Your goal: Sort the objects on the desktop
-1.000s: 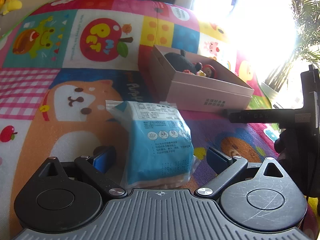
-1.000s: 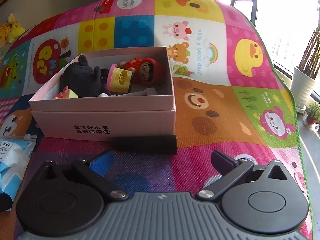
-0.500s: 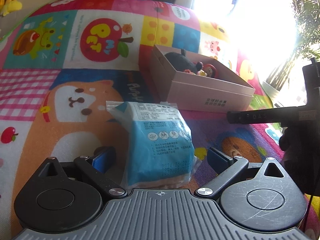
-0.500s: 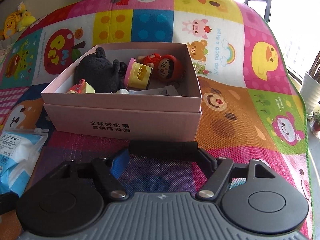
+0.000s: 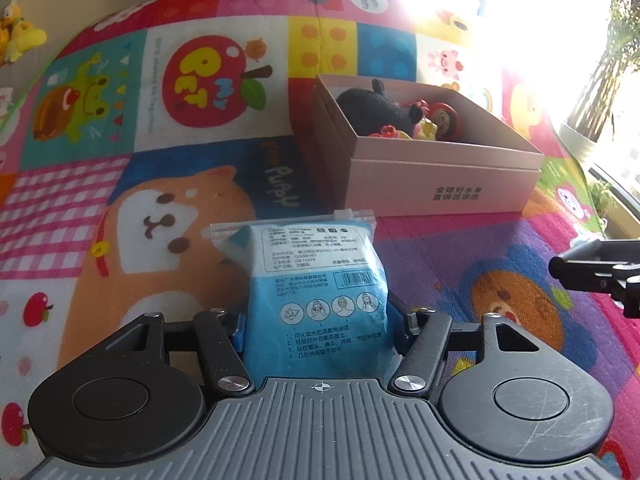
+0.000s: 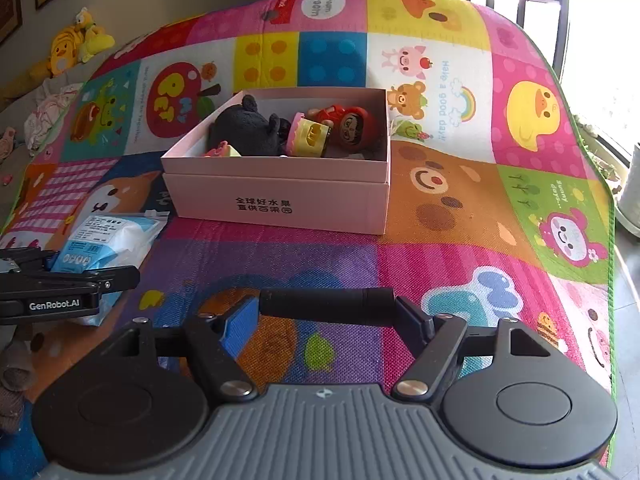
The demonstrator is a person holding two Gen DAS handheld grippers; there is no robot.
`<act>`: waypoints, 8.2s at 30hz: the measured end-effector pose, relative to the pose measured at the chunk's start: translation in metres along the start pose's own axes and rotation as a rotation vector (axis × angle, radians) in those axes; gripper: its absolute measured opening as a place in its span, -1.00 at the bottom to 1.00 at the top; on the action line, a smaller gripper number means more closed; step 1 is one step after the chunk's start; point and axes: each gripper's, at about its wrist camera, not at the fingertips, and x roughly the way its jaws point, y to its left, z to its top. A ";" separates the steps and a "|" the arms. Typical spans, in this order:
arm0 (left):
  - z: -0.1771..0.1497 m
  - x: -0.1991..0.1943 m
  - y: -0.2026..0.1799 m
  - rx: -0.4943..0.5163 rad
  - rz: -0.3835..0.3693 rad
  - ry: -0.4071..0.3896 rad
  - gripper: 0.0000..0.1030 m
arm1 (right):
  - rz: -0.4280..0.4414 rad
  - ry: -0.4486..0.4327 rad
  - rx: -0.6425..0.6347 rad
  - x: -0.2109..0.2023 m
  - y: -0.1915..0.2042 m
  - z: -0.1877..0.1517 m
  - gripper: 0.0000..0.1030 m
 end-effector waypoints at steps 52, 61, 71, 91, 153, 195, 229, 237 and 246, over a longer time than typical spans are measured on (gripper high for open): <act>0.035 0.006 -0.020 0.089 -0.081 -0.147 0.89 | 0.057 -0.135 -0.010 -0.023 -0.012 0.031 0.44; 0.009 0.008 0.024 -0.094 -0.119 -0.171 0.94 | 0.046 -0.022 0.092 0.049 -0.005 0.111 0.44; 0.002 0.000 0.029 -0.116 -0.170 -0.240 0.98 | -0.060 -0.023 0.015 0.142 0.052 0.164 0.44; 0.002 0.011 0.035 -0.168 -0.161 -0.152 1.00 | 0.008 -0.061 0.000 0.026 0.011 0.036 1.00; -0.001 0.021 -0.020 -0.033 0.123 -0.048 1.00 | -0.047 -0.042 -0.043 0.048 0.011 -0.031 1.00; -0.001 0.020 -0.019 -0.032 0.122 -0.047 1.00 | -0.047 -0.045 -0.042 0.049 0.012 -0.031 1.00; -0.001 0.020 -0.019 -0.032 0.122 -0.047 1.00 | -0.047 -0.046 -0.042 0.049 0.011 -0.031 1.00; -0.001 0.020 -0.020 -0.032 0.122 -0.047 1.00 | -0.047 -0.046 -0.042 0.049 0.011 -0.031 1.00; -0.001 0.020 -0.020 -0.032 0.122 -0.048 1.00 | -0.047 -0.047 -0.042 0.049 0.012 -0.031 1.00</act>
